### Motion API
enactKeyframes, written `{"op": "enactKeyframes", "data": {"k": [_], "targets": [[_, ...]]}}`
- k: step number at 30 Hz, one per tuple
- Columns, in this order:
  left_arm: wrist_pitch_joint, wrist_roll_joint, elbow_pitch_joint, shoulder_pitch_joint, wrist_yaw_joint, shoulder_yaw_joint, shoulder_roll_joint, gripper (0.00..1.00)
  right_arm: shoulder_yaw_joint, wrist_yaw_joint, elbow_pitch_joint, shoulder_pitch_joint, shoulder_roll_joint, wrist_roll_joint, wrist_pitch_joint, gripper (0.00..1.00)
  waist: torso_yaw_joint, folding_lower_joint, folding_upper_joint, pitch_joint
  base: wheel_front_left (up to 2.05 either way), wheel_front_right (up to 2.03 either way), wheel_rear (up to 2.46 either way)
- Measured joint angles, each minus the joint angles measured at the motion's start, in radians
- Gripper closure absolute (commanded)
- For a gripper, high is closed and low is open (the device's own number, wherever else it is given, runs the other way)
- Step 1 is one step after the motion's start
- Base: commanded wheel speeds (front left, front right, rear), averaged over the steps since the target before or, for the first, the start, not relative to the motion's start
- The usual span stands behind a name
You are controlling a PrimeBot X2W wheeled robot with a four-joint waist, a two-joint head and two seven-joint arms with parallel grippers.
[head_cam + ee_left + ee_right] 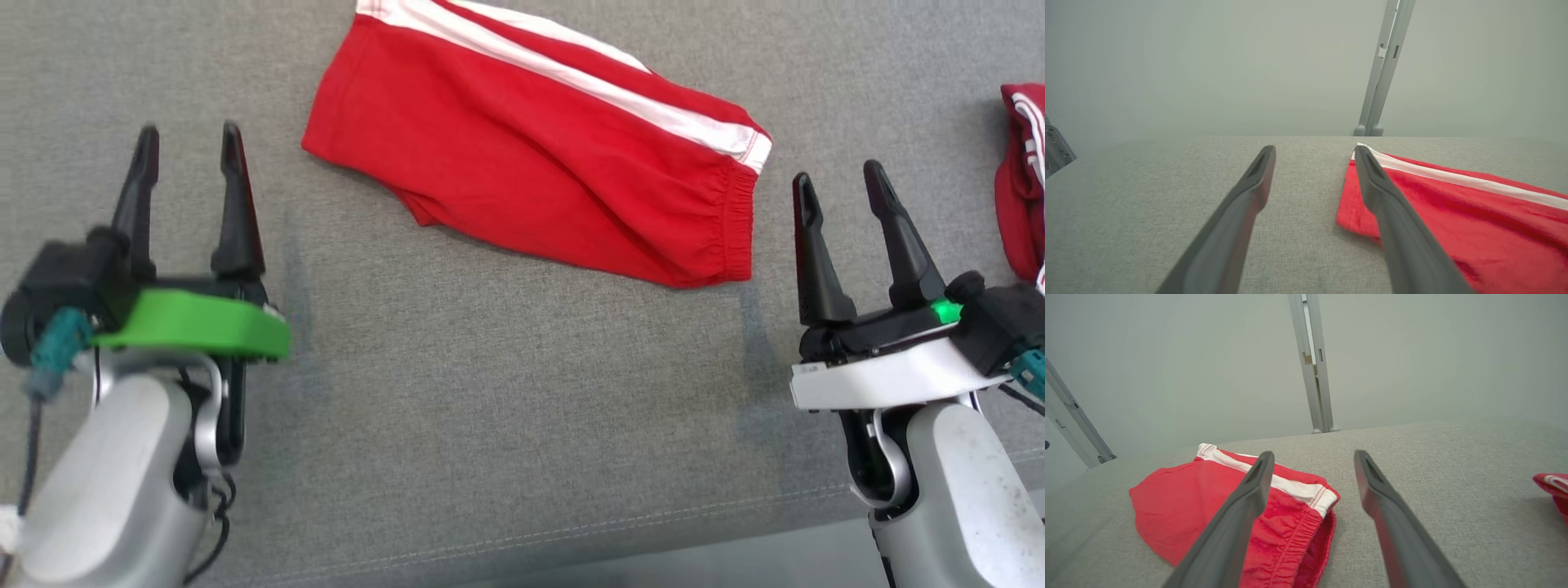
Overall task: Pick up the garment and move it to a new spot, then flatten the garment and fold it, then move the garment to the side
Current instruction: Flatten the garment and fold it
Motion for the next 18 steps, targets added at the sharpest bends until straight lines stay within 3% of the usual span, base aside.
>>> {"op": "enactKeyframes", "data": {"k": [6,18], "targets": [[-0.003,0.06,-0.076,0.157,0.061,0.004,0.002,0.0,-0.016,0.0,0.021,0.072,0.003,-0.044,0.0,0.0,0.017,0.0,0.0,-0.056,0.0,0.0,0.0],[-0.002,0.082,-0.109,0.252,0.078,-0.014,0.002,0.0,-0.035,0.0,0.04,0.148,0.012,-0.058,0.0,0.0,0.037,0.0,0.0,-0.151,0.0,0.0,0.0]]}}
